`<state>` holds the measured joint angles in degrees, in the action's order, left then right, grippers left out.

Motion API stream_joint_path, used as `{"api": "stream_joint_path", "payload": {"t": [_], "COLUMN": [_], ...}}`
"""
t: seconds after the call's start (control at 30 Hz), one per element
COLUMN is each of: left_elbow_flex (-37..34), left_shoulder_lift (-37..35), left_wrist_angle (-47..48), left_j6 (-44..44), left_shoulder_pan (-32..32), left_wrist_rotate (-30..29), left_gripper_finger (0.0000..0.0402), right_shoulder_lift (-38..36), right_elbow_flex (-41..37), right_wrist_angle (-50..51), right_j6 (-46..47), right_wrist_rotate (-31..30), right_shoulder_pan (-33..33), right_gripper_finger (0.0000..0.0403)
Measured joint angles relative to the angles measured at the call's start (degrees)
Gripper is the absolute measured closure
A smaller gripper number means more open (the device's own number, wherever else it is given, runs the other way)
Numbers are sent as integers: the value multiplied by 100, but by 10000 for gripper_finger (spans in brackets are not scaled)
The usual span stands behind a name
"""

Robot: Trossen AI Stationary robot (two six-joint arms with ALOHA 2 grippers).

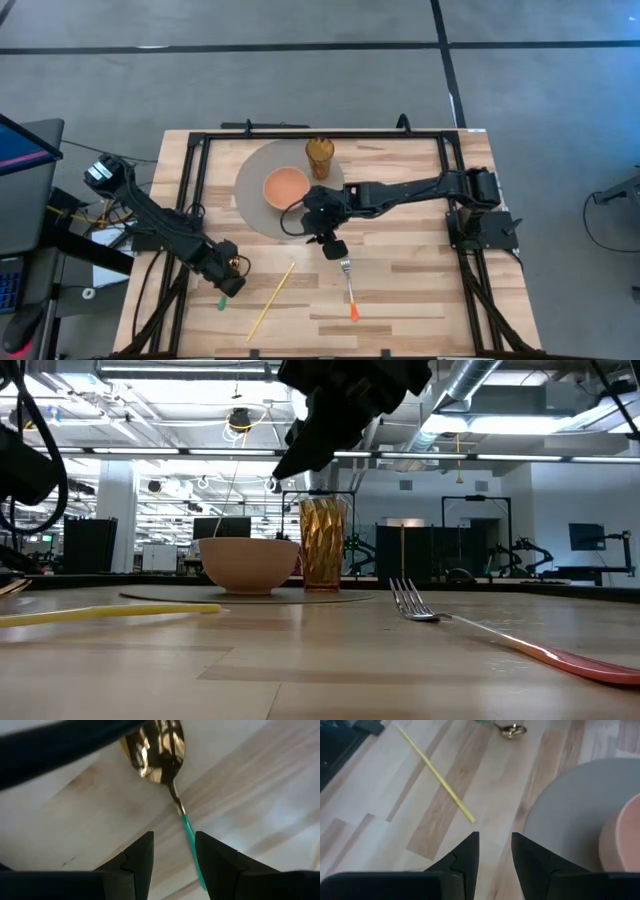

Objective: Pick & Place Utensil
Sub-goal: Put the green spoon into the orange bowl on the gray mat

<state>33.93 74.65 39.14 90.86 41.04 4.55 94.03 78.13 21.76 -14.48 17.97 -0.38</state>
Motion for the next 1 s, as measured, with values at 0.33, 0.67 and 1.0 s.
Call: {"api": "stream_joint_path", "payload": {"t": [0.33,0.67,1.0], "left_elbow_flex": [24,11,4], "left_shoulder_lift": [521,624,-582], "left_wrist_angle": [-331,-272,-366], "left_j6": [-224,-1396,-1730], "left_shoulder_pan": [-4,-16,-345], "left_wrist_rotate": [-115,-232,-1376], "left_gripper_finger": [257,372,390], "right_shoulder_lift": [-1,-1,-1], "right_elbow_flex": [2,2,2], "right_wrist_angle": [-128,-123,-129], "right_j6": [0,0,-4], "right_wrist_rotate": [-4,-2,-4], "right_shoulder_pan": [-103,-98,-124], "right_gripper_finger": [294,294,294]}}
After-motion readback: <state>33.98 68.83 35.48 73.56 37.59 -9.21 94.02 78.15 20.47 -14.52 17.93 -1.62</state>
